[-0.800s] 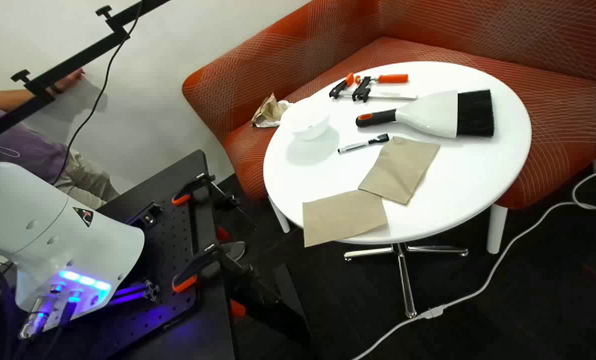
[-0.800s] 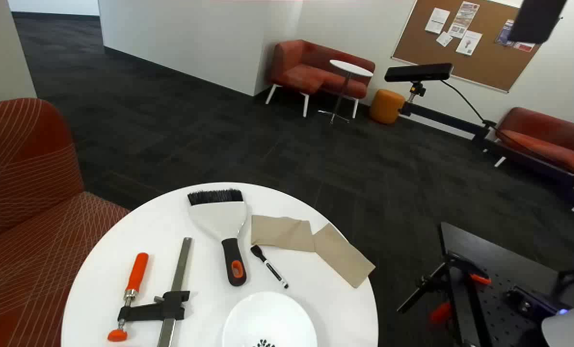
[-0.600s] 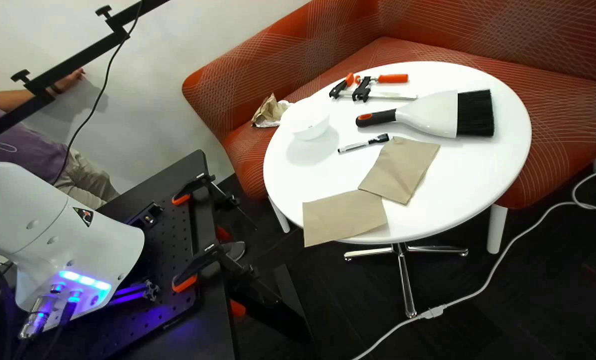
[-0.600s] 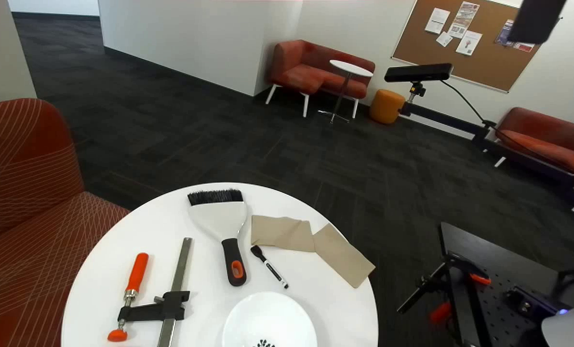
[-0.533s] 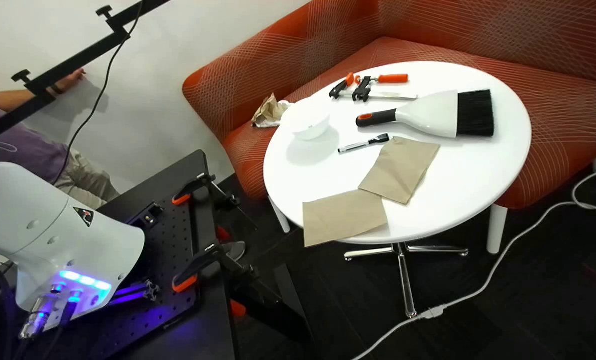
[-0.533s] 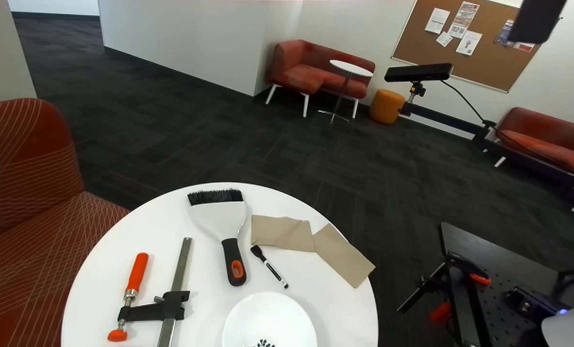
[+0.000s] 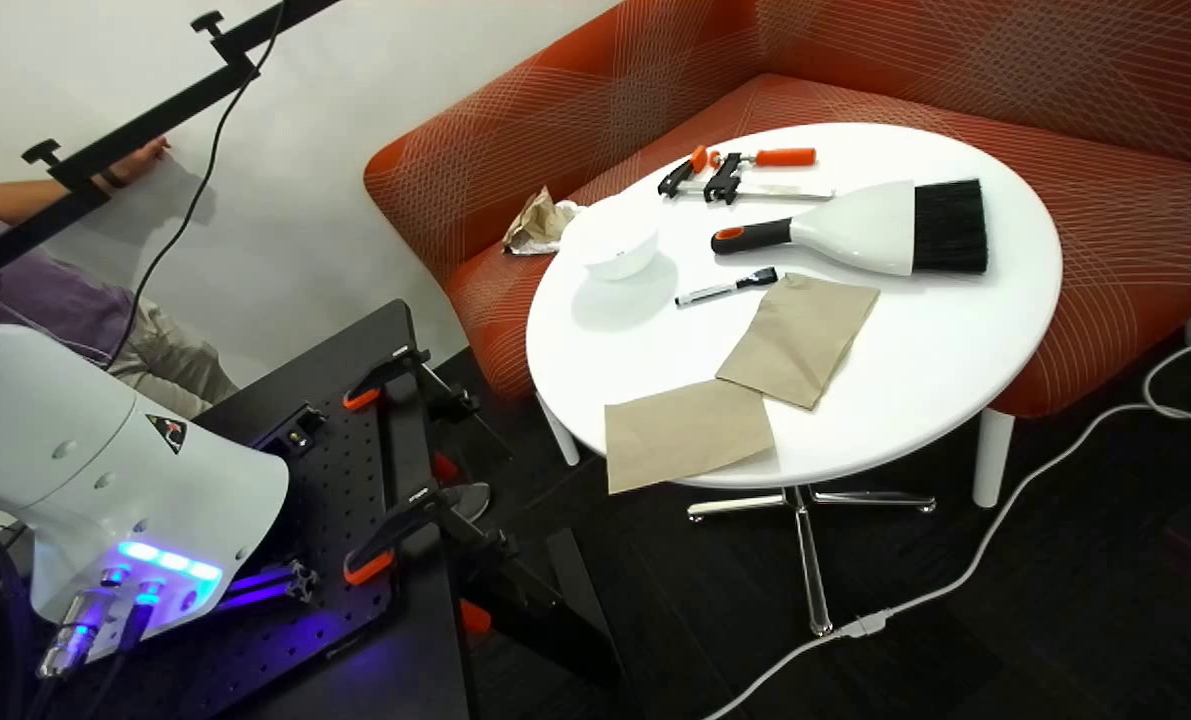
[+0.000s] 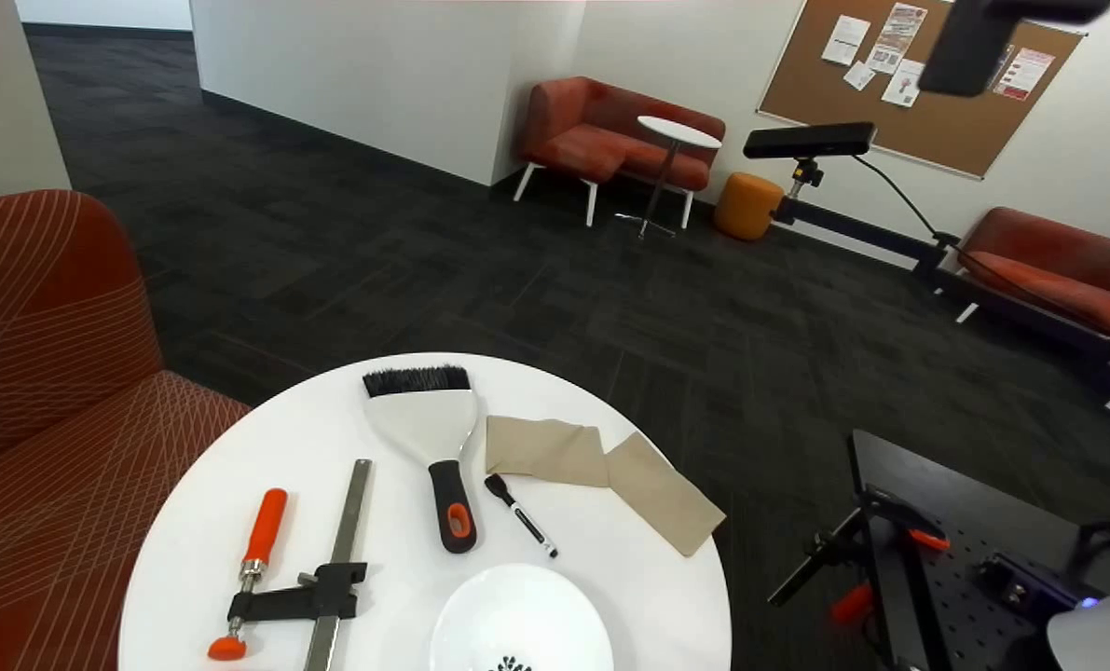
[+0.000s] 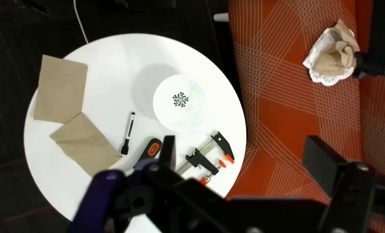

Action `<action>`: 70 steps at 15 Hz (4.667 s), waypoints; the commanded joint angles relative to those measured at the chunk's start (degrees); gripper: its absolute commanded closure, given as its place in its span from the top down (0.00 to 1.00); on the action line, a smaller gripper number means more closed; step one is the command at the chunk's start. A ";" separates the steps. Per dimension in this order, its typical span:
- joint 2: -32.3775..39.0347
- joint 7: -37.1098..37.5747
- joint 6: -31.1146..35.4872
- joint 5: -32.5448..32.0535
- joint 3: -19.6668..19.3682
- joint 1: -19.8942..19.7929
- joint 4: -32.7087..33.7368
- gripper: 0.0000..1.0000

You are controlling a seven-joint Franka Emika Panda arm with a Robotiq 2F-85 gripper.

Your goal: Put the small thing on the table in the bowl

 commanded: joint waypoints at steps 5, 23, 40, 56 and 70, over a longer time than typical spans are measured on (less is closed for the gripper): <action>6.43 6.00 17.77 -7.38 -1.56 -2.37 -6.01 1.00; 18.70 8.56 34.80 -12.65 -7.72 -2.54 -14.49 1.00; 38.38 3.22 52.32 -9.33 -10.45 -3.16 -10.83 1.00; 52.66 4.40 58.18 -8.57 -14.43 1.99 -3.53 1.00; 58.20 4.55 57.28 -7.93 -15.86 3.38 1.63 0.66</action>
